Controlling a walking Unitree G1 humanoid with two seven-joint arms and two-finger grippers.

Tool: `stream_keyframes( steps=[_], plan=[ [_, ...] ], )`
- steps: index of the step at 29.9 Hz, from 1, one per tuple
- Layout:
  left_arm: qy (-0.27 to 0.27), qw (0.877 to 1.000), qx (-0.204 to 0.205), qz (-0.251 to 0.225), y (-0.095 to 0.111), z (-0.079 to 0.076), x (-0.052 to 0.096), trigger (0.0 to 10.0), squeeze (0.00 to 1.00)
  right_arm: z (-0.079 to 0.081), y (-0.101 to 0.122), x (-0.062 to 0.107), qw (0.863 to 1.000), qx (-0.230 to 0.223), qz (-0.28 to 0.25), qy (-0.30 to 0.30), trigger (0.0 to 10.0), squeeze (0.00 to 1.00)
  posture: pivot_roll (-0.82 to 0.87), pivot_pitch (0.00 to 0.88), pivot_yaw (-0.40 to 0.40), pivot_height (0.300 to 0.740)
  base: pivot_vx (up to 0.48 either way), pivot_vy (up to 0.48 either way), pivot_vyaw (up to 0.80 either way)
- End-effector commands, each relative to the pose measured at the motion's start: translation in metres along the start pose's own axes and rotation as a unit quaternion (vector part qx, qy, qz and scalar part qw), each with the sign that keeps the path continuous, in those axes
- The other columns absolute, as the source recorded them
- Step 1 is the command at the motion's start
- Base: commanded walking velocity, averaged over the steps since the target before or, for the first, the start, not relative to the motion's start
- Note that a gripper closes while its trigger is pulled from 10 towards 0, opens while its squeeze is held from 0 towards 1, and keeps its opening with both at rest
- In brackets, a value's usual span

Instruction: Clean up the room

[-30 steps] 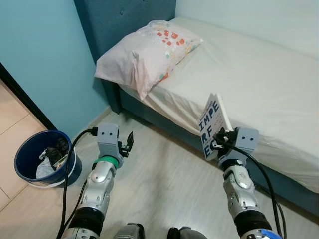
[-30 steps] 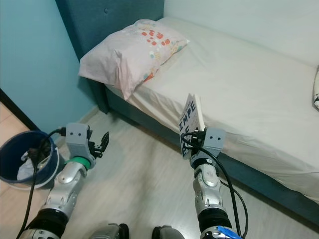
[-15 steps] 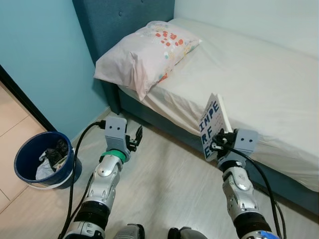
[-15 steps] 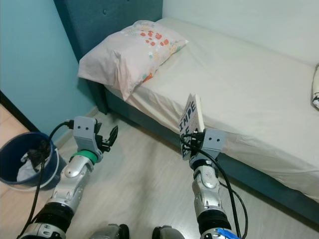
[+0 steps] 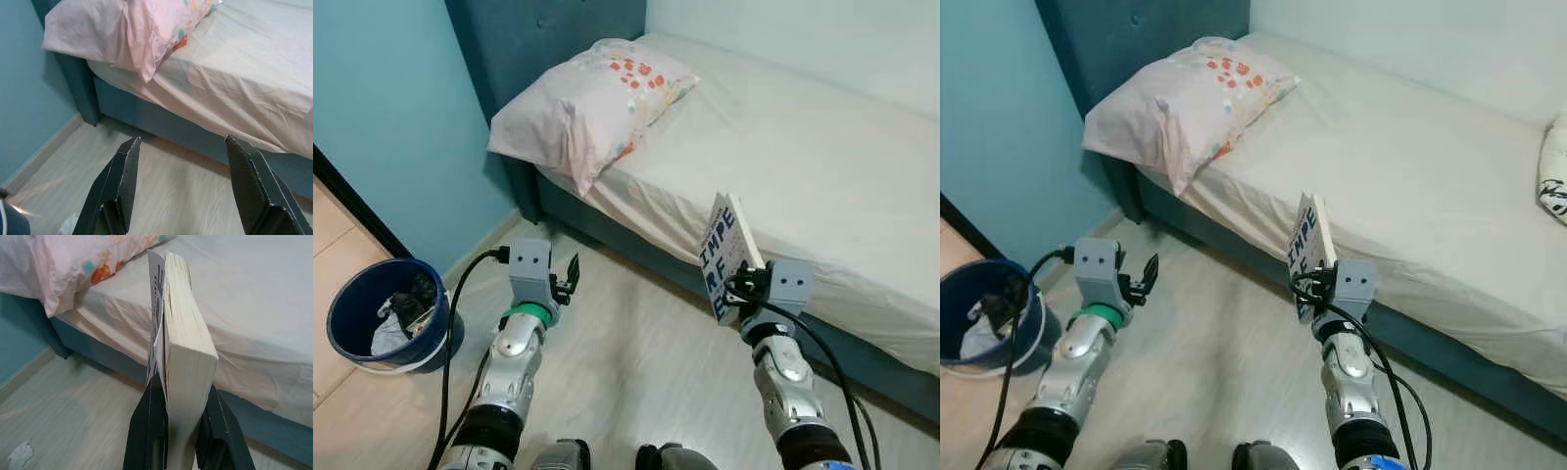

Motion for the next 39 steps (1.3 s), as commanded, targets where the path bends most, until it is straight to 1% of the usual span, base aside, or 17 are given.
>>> stream_keyframes(
  steps=[1, 5, 8, 10, 15, 22, 30, 32, 35, 39],
  plan=[
    [-0.005, 1.000, 0.001, 0.007, -0.005, -0.003, 0.004, 10.0, 0.00, 0.003, 0.001, -0.002, 1.000, 0.003, -0.002, 0.000, 10.0, 0.00, 0.08, 0.076, 0.013, 0.737, 0.000, 0.000, 0.00],
    [-0.016, 1.000, -0.005, 0.001, -0.003, -0.006, 0.004, 10.0, 0.00, -0.002, 0.003, -0.002, 1.000, 0.005, -0.007, -0.011, 10.0, 0.00, 0.08, 0.075, 0.018, 0.737, 0.000, 0.000, 0.00],
    [-0.016, 1.000, -0.002, 0.000, -0.002, -0.006, 0.004, 10.0, 0.00, -0.003, 0.004, -0.002, 1.000, 0.005, -0.008, -0.012, 10.0, 0.00, 0.08, 0.075, 0.021, 0.737, 0.000, 0.000, 0.00],
    [-0.018, 1.000, 0.007, -0.008, 0.001, -0.007, 0.002, 10.0, 0.00, -0.008, 0.007, -0.001, 1.000, 0.007, -0.012, -0.018, 10.0, 0.00, 0.07, 0.065, 0.030, 0.737, 0.000, 0.000, 0.00],
    [-0.027, 1.000, 0.008, -0.011, 0.003, -0.011, 0.002, 10.0, 0.00, -0.014, 0.008, 0.000, 0.999, 0.007, -0.014, -0.028, 10.0, 0.00, 0.06, 0.064, 0.035, 0.737, 0.000, 0.000, 0.00],
    [-0.033, 0.999, -0.001, -0.009, 0.003, -0.013, 0.001, 10.0, 0.00, -0.014, 0.007, 0.001, 1.000, 0.009, -0.012, -0.025, 10.0, 0.00, 0.06, 0.052, 0.035, 0.737, 0.000, 0.000, 0.00],
    [-0.030, 1.000, 0.001, -0.011, 0.004, -0.011, 0.000, 10.0, 0.00, -0.007, 0.003, -0.001, 1.000, 0.008, -0.005, -0.017, 10.0, 0.00, 0.07, 0.058, 0.025, 0.737, 0.000, 0.000, 0.00],
    [-0.029, 1.000, 0.002, -0.010, 0.003, -0.010, 0.000, 10.0, 0.00, -0.006, 0.003, -0.001, 1.000, 0.008, -0.003, -0.016, 10.0, 0.00, 0.07, 0.058, 0.024, 0.737, 0.000, 0.000, 0.00],
    [-0.033, 0.999, -0.005, 0.006, -0.006, -0.013, 0.002, 10.0, 0.00, -0.005, -0.004, -0.001, 1.000, 0.015, 0.013, -0.014, 10.0, 0.00, 0.07, 0.059, 0.029, 0.737, 0.000, 0.000, 0.00],
    [-0.030, 0.999, -0.007, 0.010, -0.008, -0.010, 0.003, 10.0, 0.00, -0.003, -0.005, -0.001, 1.000, 0.013, 0.013, -0.013, 10.0, 0.00, 0.07, 0.061, 0.031, 0.737, 0.000, 0.000, 0.00]
  ],
)
Point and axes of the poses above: a point about 5 cm out from each wrist's last joint towards the gripper, its own x axis pointing back from the gripper into the wrist, its own y axis along the axis of the wrist's last joint, z = x × y, the point moved 5 cm from there along -x, pointing out of the wrist towards the gripper, and after that the axes turned 15 degrees about -x, right-handed, at the moved point
